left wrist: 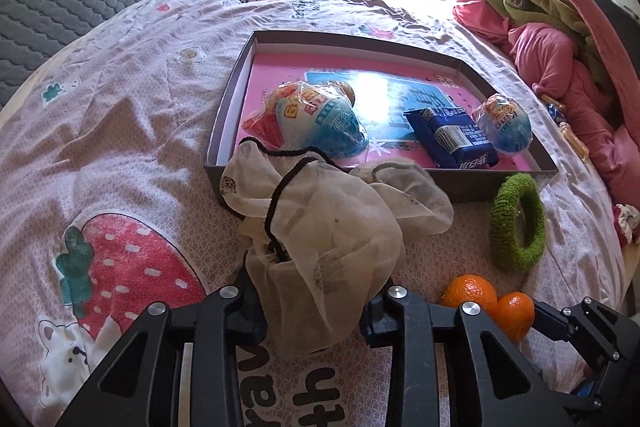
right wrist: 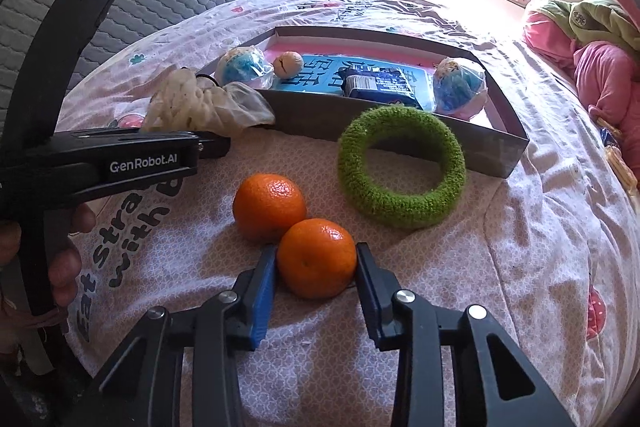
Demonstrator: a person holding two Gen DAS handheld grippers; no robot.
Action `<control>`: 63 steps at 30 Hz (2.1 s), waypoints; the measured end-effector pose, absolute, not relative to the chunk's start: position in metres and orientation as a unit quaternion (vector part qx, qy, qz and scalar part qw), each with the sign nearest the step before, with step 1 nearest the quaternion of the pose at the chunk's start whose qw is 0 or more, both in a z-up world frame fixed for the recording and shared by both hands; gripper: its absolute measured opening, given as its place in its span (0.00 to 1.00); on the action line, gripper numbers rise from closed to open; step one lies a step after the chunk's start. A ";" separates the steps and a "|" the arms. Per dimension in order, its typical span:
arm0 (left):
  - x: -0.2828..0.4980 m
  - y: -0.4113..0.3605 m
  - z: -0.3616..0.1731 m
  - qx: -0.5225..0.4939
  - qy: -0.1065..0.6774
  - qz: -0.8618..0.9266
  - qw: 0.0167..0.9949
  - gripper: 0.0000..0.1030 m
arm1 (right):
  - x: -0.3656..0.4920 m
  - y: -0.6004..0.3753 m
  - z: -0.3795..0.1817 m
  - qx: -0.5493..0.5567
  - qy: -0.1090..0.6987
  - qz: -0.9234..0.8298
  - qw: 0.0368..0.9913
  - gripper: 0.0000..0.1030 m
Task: Organize objects
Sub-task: 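Lift the mesh bag with left tool while right tool lifts the orange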
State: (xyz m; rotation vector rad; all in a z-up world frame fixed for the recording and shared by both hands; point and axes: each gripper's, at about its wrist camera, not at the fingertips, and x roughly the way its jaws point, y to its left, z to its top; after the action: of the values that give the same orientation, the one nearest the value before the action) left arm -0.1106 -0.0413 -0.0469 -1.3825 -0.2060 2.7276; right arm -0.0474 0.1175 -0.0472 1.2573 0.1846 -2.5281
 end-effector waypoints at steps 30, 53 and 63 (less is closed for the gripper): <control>-0.065 -0.023 0.018 -0.407 -0.056 0.910 0.057 0.14 | -0.035 0.139 0.008 0.377 0.041 -0.915 0.141 0.37; -0.071 -0.005 0.044 -0.390 -0.046 0.918 0.060 0.14 | -0.053 0.157 0.045 0.339 0.030 -0.932 0.126 0.37; -0.081 -0.003 0.039 -0.393 -0.048 0.916 0.069 0.14 | -0.065 0.168 0.051 0.333 0.023 -0.936 0.114 0.37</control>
State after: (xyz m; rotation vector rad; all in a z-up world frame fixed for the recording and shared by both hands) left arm -0.0808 -0.0030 0.0390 -1.1847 -0.1438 2.7572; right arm -0.0651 0.1679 0.0509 0.9765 0.0687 -2.7434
